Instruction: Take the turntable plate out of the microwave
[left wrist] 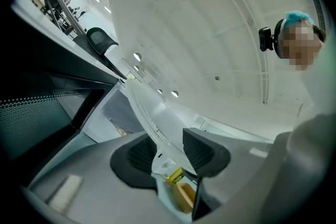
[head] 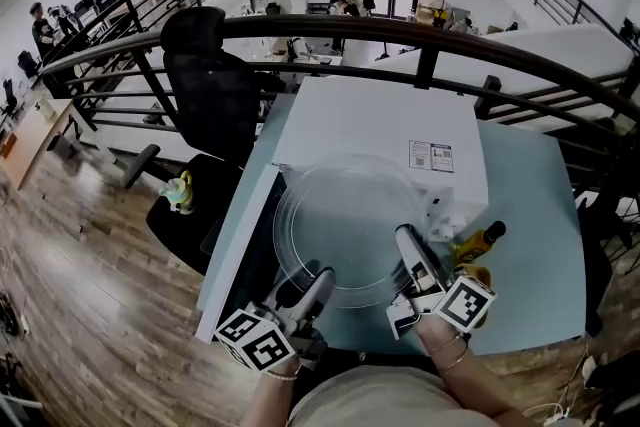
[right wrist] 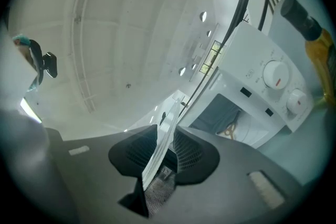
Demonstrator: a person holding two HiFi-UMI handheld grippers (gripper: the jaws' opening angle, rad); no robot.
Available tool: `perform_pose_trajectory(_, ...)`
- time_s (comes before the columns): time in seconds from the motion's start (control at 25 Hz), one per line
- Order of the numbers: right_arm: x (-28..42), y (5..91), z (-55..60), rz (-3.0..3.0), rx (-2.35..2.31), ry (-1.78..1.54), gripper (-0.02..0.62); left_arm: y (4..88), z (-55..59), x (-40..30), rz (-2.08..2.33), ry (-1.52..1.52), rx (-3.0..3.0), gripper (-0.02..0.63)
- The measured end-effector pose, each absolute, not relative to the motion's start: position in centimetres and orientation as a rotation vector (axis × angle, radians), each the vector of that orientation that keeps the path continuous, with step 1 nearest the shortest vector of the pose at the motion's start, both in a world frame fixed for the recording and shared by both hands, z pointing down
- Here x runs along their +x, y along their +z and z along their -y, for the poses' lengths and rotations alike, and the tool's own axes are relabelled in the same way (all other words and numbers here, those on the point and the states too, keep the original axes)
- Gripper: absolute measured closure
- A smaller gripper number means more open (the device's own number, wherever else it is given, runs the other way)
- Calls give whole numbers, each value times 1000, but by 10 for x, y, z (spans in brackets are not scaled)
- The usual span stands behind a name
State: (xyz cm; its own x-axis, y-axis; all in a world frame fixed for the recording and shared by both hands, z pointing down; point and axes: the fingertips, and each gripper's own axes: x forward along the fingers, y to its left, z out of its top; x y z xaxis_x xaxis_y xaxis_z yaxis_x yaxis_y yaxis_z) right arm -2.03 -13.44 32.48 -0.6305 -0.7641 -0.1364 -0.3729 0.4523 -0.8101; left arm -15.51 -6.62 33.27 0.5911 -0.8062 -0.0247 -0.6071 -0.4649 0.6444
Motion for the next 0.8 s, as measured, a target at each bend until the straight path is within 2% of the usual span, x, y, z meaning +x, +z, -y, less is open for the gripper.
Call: perform_pose_trajectory(0.8,-14,326,137,-2213,-985,-1038,469,332,72,-151,1100,-443,2236,445)
